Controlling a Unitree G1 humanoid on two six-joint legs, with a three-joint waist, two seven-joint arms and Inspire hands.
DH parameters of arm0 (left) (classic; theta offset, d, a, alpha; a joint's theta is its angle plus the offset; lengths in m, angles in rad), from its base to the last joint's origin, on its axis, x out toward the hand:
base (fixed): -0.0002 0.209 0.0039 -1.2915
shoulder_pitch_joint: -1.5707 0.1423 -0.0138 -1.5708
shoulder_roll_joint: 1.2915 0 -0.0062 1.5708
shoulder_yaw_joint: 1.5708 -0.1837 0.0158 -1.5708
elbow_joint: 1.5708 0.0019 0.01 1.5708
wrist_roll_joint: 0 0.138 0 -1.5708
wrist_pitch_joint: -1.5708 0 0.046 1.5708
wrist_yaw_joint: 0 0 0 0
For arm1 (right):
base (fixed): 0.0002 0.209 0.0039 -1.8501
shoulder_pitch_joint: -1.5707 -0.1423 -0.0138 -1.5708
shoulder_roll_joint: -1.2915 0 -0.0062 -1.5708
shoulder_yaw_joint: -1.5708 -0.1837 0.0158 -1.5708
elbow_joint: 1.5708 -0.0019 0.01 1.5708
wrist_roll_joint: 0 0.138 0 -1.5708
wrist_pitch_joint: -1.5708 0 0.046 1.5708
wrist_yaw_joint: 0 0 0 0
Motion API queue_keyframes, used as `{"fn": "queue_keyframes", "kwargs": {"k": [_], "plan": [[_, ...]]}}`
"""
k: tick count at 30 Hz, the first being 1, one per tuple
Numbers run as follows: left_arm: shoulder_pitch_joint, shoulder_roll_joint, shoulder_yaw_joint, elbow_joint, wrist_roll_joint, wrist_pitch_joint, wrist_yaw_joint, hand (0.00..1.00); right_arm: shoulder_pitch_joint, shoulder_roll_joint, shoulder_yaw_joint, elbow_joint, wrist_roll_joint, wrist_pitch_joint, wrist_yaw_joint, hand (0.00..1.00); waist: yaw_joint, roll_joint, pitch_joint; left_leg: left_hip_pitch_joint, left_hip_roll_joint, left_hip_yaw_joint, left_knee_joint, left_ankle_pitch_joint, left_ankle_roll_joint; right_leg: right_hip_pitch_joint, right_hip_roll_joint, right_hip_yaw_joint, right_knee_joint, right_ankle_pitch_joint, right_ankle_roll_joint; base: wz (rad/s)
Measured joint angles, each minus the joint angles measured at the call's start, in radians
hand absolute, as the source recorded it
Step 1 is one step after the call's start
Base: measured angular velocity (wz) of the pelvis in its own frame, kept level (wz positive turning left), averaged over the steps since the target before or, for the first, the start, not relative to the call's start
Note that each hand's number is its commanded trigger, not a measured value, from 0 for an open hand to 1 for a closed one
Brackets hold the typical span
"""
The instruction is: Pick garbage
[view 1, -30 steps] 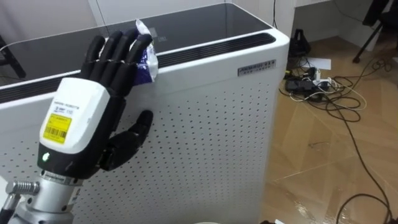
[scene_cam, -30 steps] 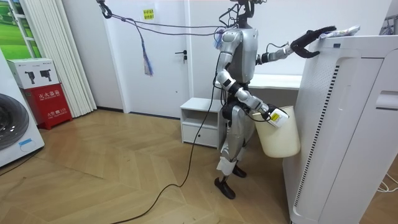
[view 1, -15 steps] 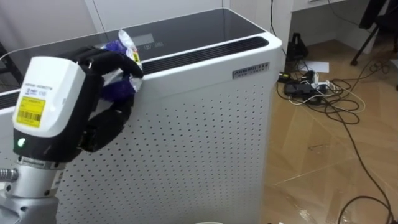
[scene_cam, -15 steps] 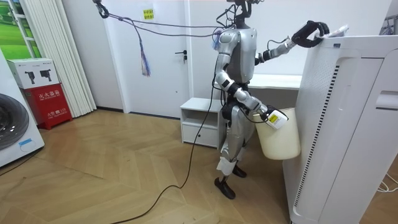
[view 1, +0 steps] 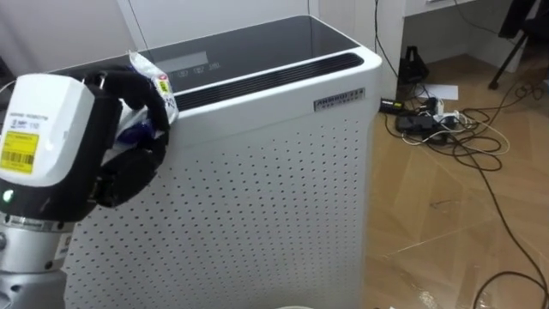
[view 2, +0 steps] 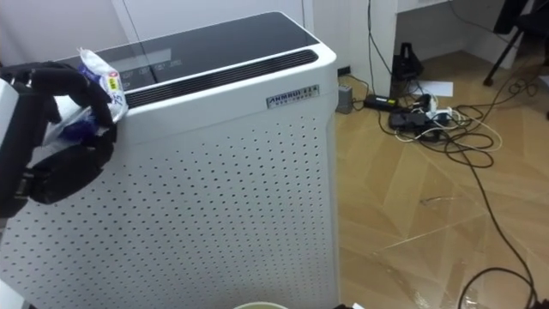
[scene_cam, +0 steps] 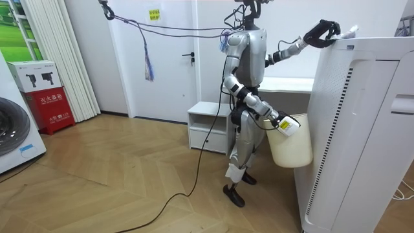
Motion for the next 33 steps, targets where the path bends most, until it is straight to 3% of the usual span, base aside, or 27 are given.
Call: {"fn": "queue_keyframes", "kwargs": {"k": [3,6,9,13,15,19,22,24,27,30,33], "plan": [[0.008,0.000,0.004,-0.016,-0.067,0.004,0.000,1.00,0.000,0.001,0.000,-0.012,0.002,0.000,0.004,1.00,0.000,-0.001,0.0004,0.001,0.001,-0.002,0.000,0.000,0.000,-0.001,-0.001,-0.003,-0.002,0.000,0.000,0.00],[0.017,-0.001,0.005,-0.053,-0.192,0.010,-0.024,1.00,0.000,-0.004,-0.002,-0.014,0.002,0.000,0.010,1.00,-0.003,-0.011,0.0072,-0.003,0.001,-0.018,0.001,0.000,0.000,-0.003,-0.002,-0.007,-0.004,-0.002,0.002,0.09],[0.017,-0.005,0.004,-0.096,-0.378,-0.003,-0.077,1.00,-0.001,0.002,-0.001,-0.017,0.002,-0.005,0.013,1.00,-0.001,-0.018,0.0110,-0.010,0.000,-0.022,0.001,0.000,0.000,0.000,0.000,-0.011,-0.018,0.000,0.003,0.06],[0.018,-0.024,-0.013,-0.125,-0.602,-0.006,-0.143,1.00,-0.001,0.003,-0.001,-0.017,0.002,-0.011,0.032,1.00,-0.004,-0.027,0.0080,-0.019,0.000,-0.027,0.002,0.000,0.000,-0.001,-0.004,-0.028,-0.022,0.001,0.005,0.08],[0.012,-0.024,-0.047,-0.139,-0.754,-0.007,-0.180,1.00,-0.002,0.005,0.010,-0.020,0.002,-0.011,0.034,1.00,-0.004,-0.028,0.0080,-0.022,-0.001,-0.026,0.002,0.000,0.000,-0.001,-0.008,-0.032,-0.024,0.001,0.006,0.04],[-0.009,-0.036,-0.087,-0.140,-0.934,-0.025,-0.271,1.00,-0.003,0.010,0.016,-0.039,0.001,-0.011,0.048,1.00,-0.007,-0.030,0.0084,-0.027,-0.001,-0.025,0.002,0.000,0.000,-0.001,-0.009,-0.033,-0.026,0.001,0.006,0.01],[-0.014,-0.064,-0.113,-0.139,-1.110,-0.030,-0.357,1.00,-0.002,0.012,0.020,-0.046,0.002,-0.011,0.051,1.00,-0.012,-0.032,0.0097,-0.023,0.000,-0.024,0.002,0.000,0.000,-0.002,-0.008,-0.030,-0.026,0.001,0.006,-0.01],[-0.013,-0.070,-0.146,-0.137,-1.216,-0.010,-0.422,1.00,-0.003,0.016,0.025,-0.046,0.002,-0.011,0.047,1.00,-0.011,-0.037,0.0129,-0.020,0.001,-0.023,0.002,0.000,0.000,-0.001,-0.008,-0.029,-0.025,0.001,0.006,-0.04],[-0.006,-0.071,-0.244,-0.132,-1.293,0.068,-0.572,1.00,-0.003,0.037,0.030,-0.045,-0.001,-0.011,0.045,1.00,-0.011,-0.052,0.0201,-0.024,0.003,-0.021,0.002,0.000,0.000,-0.012,-0.005,-0.019,-0.019,0.002,0.005,-0.07],[-0.006,-0.071,-0.274,-0.132,-1.323,0.095,-0.670,1.00,-0.010,0.048,0.045,-0.045,-0.001,-0.011,0.044,1.00,-0.025,-0.054,0.0206,-0.028,0.003,-0.011,0.004,0.000,0.000,-0.018,-0.005,-0.010,-0.018,0.005,0.005,-0.09],[-0.006,-0.072,-0.283,-0.134,-1.363,0.100,-0.731,1.00,-0.015,0.049,0.057,-0.045,0.000,-0.011,0.043,1.00,-0.029,-0.053,0.0198,-0.031,0.005,0.007,0.004,0.000,0.000,-0.029,-0.004,0.001,-0.014,0.005,0.004,-0.15]]}}
